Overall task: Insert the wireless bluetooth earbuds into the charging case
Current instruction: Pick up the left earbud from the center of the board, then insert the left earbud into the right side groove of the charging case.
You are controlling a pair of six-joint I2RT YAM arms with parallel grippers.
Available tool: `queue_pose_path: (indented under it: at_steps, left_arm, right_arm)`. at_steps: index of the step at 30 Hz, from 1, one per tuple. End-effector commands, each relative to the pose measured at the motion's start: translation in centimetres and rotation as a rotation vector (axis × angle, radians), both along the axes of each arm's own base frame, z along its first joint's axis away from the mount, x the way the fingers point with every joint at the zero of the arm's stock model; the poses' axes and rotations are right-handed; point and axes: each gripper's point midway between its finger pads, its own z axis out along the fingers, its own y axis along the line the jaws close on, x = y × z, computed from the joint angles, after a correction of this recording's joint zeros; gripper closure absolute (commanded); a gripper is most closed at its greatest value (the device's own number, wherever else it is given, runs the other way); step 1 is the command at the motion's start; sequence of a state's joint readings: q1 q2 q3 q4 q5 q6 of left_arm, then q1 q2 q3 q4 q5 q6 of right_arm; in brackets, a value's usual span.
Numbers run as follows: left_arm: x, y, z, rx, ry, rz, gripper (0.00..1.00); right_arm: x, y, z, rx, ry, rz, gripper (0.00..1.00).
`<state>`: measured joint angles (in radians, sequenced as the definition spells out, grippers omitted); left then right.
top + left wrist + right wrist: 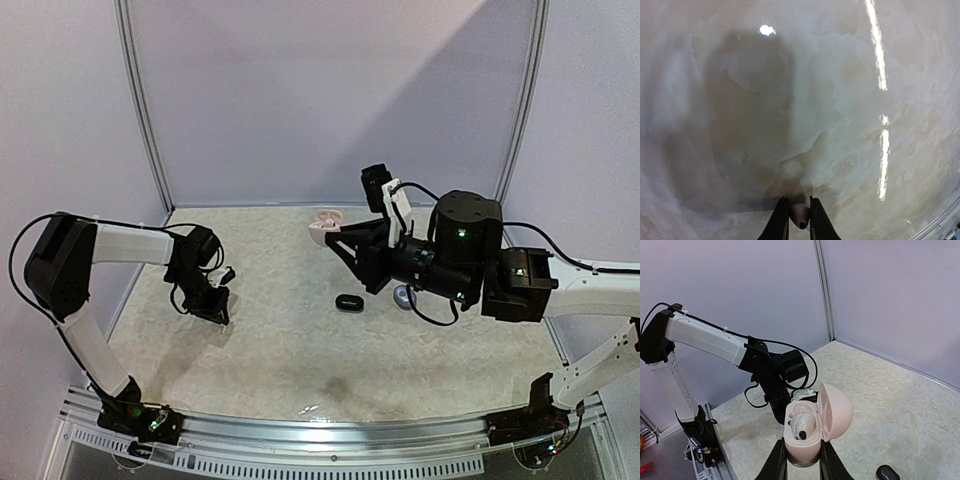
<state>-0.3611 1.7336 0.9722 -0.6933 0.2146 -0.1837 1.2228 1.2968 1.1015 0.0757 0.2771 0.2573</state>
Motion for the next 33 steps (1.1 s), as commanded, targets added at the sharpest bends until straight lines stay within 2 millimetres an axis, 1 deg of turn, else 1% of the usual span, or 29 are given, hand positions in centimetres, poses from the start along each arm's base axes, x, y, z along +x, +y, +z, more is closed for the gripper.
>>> queue_pose_path:
  at_steps: [1,4,8,11,16,19,20,21,23,25,26,27,28,30,32,33]
  left_arm:
    - [-1.7,0.4,-0.9,0.034,0.04,-0.017,0.92]
    - [-1.8,0.5,-0.5,0.029,0.028,-0.016,1.0]
    - [-2.0,0.4,-0.2,0.019,0.019,-0.018,1.0]
    - [-1.9,0.3,0.5,0.006,-0.004,-0.019,1.0]
    - [-0.9,-1.4,3.5,-0.102,-0.072,-0.041,1.0]
    - [-0.4,-2.8,6.7,-0.198,-0.125,-0.059,1.0]
    - [0.2,-3.4,8.5,-0.23,-0.156,-0.066,1.0]
    - [0.2,-3.7,9.8,-0.255,-0.17,-0.079,1.0]
    - [1.7,-4.7,14.9,-0.317,-0.285,-0.121,1.0]
    - [2.7,-5.5,20.6,-0.378,-0.434,-0.176,1.0]
    - [3.0,-5.9,23.8,-0.412,-0.525,-0.203,1.0]
    - [3.1,-6.2,27.6,-0.454,-0.644,-0.233,1.0]
    - [3.1,-6.5,30.9,-0.494,-0.741,-0.257,1.0]
    - [1.9,-7.0,37.5,-0.584,-0.931,-0.31,1.0]
    - [-0.2,-7.5,42.8,-0.681,-1.07,-0.374,1.0]
    - [-1.3,-7.8,44.7,-0.728,-1.113,-0.396,1.0]
  right_arm:
    - [0.0,-0.8,1.1,0.029,-0.015,-0.009,1.0]
    - [0.0,-0.9,1.1,0.026,-0.012,-0.012,1.0]
    - [0.0,-1.1,1.1,0.025,-0.013,-0.019,1.0]
    - [0.0,-1.2,1.3,0.026,-0.019,-0.021,1.0]
    - [-0.1,-1.0,1.0,0.015,-0.024,-0.006,1.0]
    - [-0.3,-0.7,0.9,0.015,-0.021,0.007,1.0]
    - [-0.3,-0.6,0.9,0.018,-0.022,0.013,1.0]
    - [-0.4,-0.5,1.0,0.024,-0.025,0.018,1.0]
    - [-0.6,-0.2,1.5,0.037,-0.041,0.036,1.0]
    - [-0.9,0.1,2.4,0.055,-0.068,0.06,1.0]
    - [-1.0,0.3,2.8,0.066,-0.083,0.072,1.0]
    - [-1.1,0.5,3.3,0.074,-0.094,0.08,1.0]
    - [-1.2,0.7,3.7,0.08,-0.107,0.09,1.0]
    - [-1.4,1.4,4.8,0.09,-0.136,0.116,1.0]
    - [-2.0,2.2,5.7,0.102,-0.184,0.161,1.0]
    - [-2.3,2.4,6.5,0.122,-0.221,0.185,1.0]
